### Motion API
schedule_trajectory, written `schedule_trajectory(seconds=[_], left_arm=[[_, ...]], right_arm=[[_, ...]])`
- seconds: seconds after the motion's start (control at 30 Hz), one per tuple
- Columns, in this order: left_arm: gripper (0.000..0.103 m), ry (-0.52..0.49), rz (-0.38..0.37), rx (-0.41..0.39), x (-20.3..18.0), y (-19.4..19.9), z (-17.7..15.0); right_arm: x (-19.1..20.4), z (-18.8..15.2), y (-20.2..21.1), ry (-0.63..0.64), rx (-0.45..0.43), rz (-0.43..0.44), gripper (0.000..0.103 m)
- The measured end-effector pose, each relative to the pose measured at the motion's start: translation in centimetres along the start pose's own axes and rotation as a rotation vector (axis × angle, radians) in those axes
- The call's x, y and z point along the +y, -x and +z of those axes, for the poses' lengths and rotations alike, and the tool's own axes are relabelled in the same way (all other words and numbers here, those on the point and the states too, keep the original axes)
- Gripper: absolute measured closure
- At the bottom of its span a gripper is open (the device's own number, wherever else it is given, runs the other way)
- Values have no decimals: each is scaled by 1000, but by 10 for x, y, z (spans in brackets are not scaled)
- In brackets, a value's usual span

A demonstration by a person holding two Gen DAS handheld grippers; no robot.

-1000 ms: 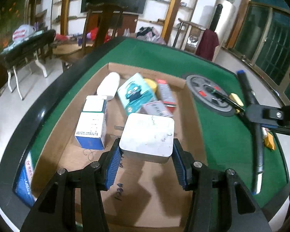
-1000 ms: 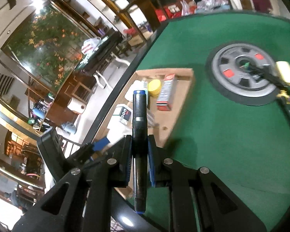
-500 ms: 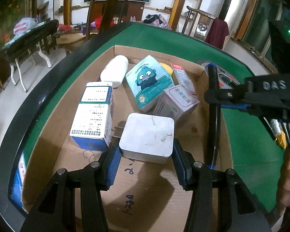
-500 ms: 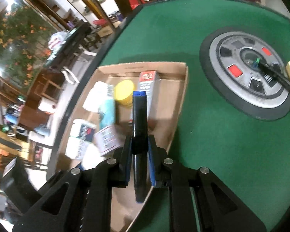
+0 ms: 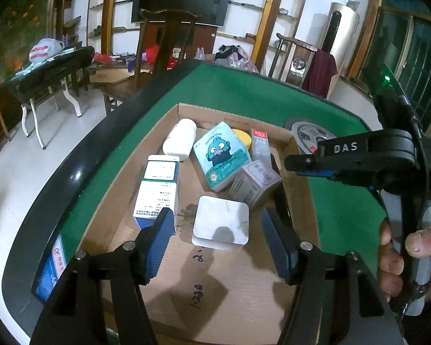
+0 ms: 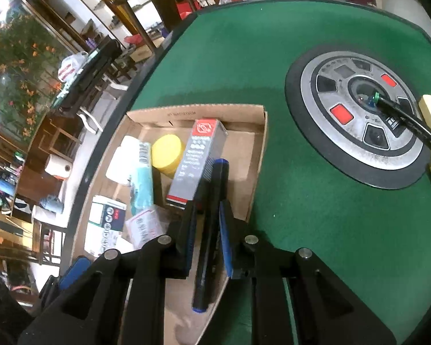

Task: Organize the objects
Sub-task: 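Carry the marker and white block into the cardboard tray and release both, then move both grippers back from the tray toward the remaining markers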

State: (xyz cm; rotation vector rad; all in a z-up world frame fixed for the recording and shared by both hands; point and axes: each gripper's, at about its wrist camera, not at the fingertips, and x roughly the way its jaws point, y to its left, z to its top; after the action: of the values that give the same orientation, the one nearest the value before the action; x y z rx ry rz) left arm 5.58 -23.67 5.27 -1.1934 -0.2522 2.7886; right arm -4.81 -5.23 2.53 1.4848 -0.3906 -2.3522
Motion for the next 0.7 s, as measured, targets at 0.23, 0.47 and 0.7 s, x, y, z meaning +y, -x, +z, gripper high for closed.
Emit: schedule_trajectory(seconds=[0.23,0.47,0.7], left_arm=[[44,43,-20,-30,1,20,0],[38,7,-172,-69,-39,39,2],[38,-93,-253,15,-97,25,-8]], right_arm=[[-6,0,52,59,-97,-6,76],[-98,-6,123,5,-200,-162,63],[-199,-23,142,-144,-159,-265,63]])
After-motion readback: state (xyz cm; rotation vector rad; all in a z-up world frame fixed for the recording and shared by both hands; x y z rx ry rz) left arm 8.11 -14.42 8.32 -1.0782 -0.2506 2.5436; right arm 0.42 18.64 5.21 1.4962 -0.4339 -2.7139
